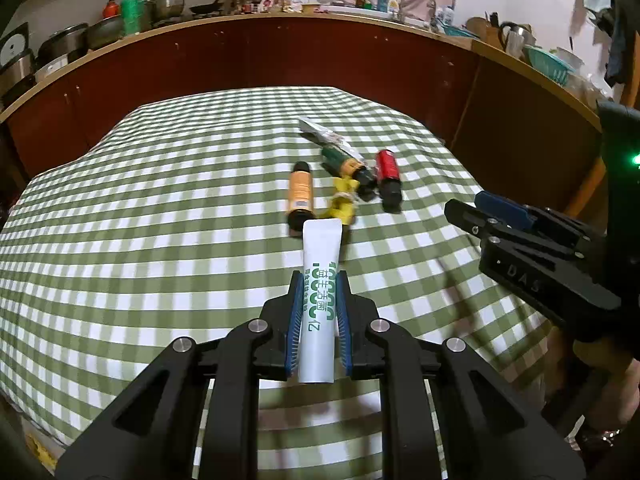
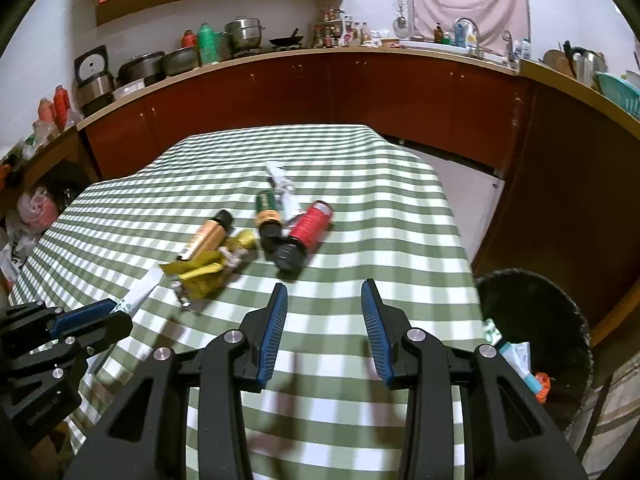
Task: Collect trash
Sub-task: 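Grasp the yellow wrapper with the right tool while the left tool holds the white tube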
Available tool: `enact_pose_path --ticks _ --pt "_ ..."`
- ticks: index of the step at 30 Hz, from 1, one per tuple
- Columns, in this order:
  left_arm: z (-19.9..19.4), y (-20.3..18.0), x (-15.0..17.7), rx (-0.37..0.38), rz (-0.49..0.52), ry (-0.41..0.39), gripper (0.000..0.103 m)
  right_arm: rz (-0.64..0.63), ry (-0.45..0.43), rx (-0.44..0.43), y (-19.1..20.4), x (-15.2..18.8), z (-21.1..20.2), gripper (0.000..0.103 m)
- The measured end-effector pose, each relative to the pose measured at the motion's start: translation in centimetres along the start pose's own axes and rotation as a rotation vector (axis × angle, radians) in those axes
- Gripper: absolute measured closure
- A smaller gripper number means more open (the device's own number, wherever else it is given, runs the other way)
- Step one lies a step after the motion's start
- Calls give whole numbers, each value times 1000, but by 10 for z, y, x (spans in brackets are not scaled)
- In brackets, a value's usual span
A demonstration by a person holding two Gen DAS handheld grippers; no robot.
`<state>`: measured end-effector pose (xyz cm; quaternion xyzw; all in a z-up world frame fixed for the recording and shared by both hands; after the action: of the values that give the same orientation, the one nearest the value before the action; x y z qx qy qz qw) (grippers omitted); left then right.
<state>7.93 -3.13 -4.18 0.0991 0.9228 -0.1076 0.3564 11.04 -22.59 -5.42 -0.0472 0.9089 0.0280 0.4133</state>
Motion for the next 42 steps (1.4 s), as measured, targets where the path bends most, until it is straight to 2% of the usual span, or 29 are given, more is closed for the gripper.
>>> enact_pose_path --ticks 9,12,15,20,29,35,42 --pt "-9 54 -7 -101 -47 -31 87 -23 0 -51 41 -12 9 64" --pt "-7 75 -8 -151 -65 -27 87 -23 -3 -66 53 -17 13 55" --pt "-4 94 -7 -205 -78 -19 87 -34 2 -71 64 -21 19 54" --pt "5 116 -5 -246 -113 4 87 -38 35 -72 73 -21 34 53" --pt "16 119 -6 -254 -126 5 87 -2 98 -85 76 -16 50 53" --pt "18 120 -6 -252 -130 5 87 -8 99 -59 68 -15 46 53" --pt "23 123 -7 -256 -132 10 87 -33 87 -87 82 -19 47 53"
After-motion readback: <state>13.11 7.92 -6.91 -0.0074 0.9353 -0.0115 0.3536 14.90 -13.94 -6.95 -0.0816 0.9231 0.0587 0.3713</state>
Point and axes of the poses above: each gripper's, at about its wrist camera, not at the fingertips, and z roughly the way its jaws point, y to its left, x to its underside, the point moved 9 cm from there along z, roughly the way its jaws point, and after that the axes turned 5 degrees about -z, right-handed, at the moved point
